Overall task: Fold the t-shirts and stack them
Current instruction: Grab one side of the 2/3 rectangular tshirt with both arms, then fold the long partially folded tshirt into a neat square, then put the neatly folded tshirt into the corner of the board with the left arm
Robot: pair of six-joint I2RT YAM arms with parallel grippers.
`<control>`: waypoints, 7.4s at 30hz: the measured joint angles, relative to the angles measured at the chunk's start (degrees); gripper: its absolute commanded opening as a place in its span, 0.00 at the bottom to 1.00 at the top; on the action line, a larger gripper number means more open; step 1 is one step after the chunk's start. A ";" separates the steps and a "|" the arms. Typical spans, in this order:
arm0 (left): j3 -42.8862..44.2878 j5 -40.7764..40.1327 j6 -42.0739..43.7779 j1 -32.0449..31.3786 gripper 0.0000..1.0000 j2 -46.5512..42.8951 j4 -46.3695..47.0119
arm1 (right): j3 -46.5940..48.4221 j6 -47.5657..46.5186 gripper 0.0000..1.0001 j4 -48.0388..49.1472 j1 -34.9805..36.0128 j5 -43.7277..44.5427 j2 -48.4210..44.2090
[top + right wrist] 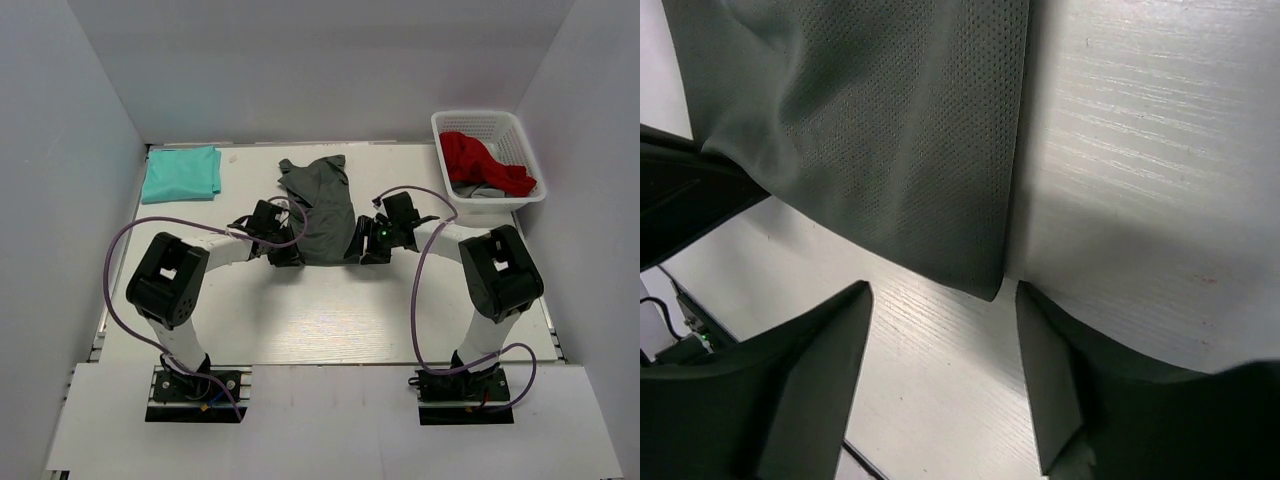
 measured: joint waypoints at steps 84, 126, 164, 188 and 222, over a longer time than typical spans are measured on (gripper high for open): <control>17.05 10.95 5.86 1.07 0.06 -2.27 -21.22 | 6.82 -11.67 0.00 -18.53 -6.56 -9.38 -11.80; 24.52 21.00 7.08 3.48 1.00 17.90 -1.97 | 7.02 -0.57 0.90 18.93 -8.57 -24.02 13.57; 17.90 -2.95 12.50 -0.02 0.69 8.83 -15.96 | -17.79 -5.79 0.90 4.28 -8.00 -5.64 -35.08; 28.61 -24.44 20.15 -2.40 0.00 14.32 -20.92 | -18.73 -8.20 0.90 0.59 -8.11 9.57 -38.36; 65.48 -36.96 54.03 22.88 0.00 28.44 -13.33 | -8.63 -5.40 0.90 7.87 -8.74 8.33 -20.79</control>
